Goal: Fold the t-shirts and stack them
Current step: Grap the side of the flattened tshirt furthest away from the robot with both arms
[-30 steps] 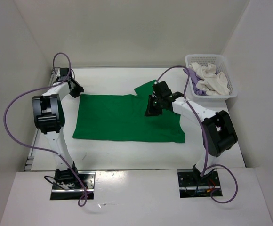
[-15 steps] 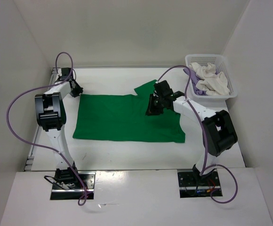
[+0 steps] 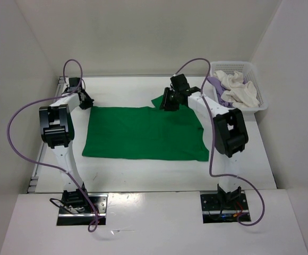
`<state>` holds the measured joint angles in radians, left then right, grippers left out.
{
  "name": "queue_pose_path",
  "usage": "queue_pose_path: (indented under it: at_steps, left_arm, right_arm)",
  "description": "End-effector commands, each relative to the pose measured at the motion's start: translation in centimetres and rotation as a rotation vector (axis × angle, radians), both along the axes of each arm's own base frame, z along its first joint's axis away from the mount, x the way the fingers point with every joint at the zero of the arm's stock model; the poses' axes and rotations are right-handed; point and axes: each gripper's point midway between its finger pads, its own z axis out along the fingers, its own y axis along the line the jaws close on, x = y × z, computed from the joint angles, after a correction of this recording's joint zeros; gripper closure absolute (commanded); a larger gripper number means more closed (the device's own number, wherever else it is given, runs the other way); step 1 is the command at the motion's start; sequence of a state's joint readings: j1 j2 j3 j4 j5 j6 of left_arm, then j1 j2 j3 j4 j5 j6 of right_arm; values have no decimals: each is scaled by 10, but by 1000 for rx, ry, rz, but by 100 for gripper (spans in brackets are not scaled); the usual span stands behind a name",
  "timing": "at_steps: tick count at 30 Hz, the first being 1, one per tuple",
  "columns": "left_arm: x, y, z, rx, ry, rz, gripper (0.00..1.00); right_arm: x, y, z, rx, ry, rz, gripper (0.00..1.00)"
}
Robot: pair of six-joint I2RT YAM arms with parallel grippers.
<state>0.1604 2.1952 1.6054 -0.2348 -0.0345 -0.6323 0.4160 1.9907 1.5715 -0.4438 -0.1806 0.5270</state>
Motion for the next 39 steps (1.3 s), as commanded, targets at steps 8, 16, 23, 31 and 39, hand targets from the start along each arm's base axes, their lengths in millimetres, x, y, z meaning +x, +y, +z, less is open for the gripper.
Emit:
queue_pose_path:
  at_steps: [8, 16, 23, 31, 39]
  left_arm:
    - [-11, -10, 11, -37, -8, -21, 98]
    - [-17, -11, 28, -38, -38, -14, 100]
    - [-22, -15, 27, -54, -31, -26, 100]
    - [-22, -15, 27, -54, -31, -26, 100]
    - [-19, -17, 30, -65, -42, -25, 100]
  right_arm:
    - [119, -49, -24, -161, -123, -168, 44]
    - [168, -65, -34, -235, -177, -225, 32]
    - [201, -97, -37, -371, -213, -309, 43]
    - [202, -106, -53, -373, -191, -303, 46]
    - [197, -88, -82, -301, -136, -232, 49]
